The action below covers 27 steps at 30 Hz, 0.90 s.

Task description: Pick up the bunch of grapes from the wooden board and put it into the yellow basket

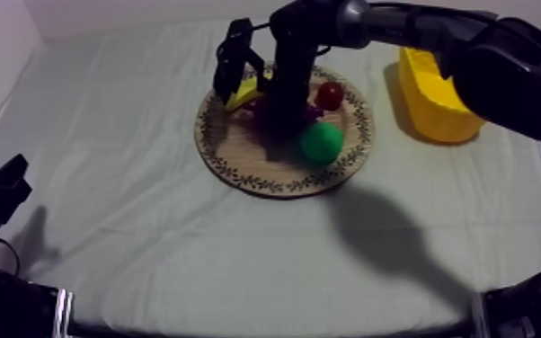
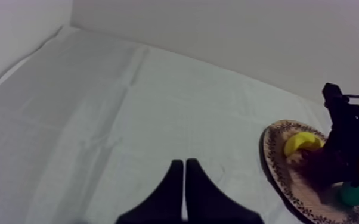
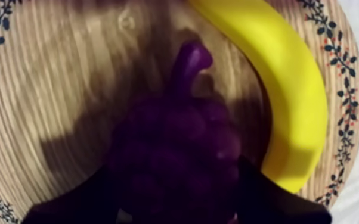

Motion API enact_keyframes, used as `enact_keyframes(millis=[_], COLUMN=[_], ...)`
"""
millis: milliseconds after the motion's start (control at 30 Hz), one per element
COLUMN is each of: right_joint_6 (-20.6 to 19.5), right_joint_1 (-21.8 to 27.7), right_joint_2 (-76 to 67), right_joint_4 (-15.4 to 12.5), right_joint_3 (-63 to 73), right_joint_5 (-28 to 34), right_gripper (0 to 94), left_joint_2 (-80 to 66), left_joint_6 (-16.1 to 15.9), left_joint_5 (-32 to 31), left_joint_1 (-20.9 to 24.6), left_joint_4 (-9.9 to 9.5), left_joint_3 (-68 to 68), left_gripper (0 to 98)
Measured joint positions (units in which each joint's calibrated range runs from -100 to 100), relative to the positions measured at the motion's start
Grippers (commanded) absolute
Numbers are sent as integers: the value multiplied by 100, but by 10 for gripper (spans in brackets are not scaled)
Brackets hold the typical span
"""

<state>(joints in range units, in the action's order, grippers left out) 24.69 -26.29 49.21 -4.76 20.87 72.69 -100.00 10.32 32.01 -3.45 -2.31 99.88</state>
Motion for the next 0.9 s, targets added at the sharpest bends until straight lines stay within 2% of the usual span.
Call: enact_keyframes(millis=[300, 600, 900], right_joint_6=[3, -39, -104], right_joint_1=[17, 177, 550], right_joint_2=[-275, -967, -2207], right_joint_4=[-49, -226, -382], right_joint_3=[-350, -906, -2088], right_joint_5=[-334, -582, -1312], right_gripper=[332, 317, 300], left_joint_2=[0, 0, 0], left_joint_6=[0, 0, 0], left_joint_5=[0, 0, 0], left_joint_1=[0, 0, 0], left_joint_4=[0, 0, 0], left_joint_3=[0, 0, 0], left_gripper=[1, 1, 1])
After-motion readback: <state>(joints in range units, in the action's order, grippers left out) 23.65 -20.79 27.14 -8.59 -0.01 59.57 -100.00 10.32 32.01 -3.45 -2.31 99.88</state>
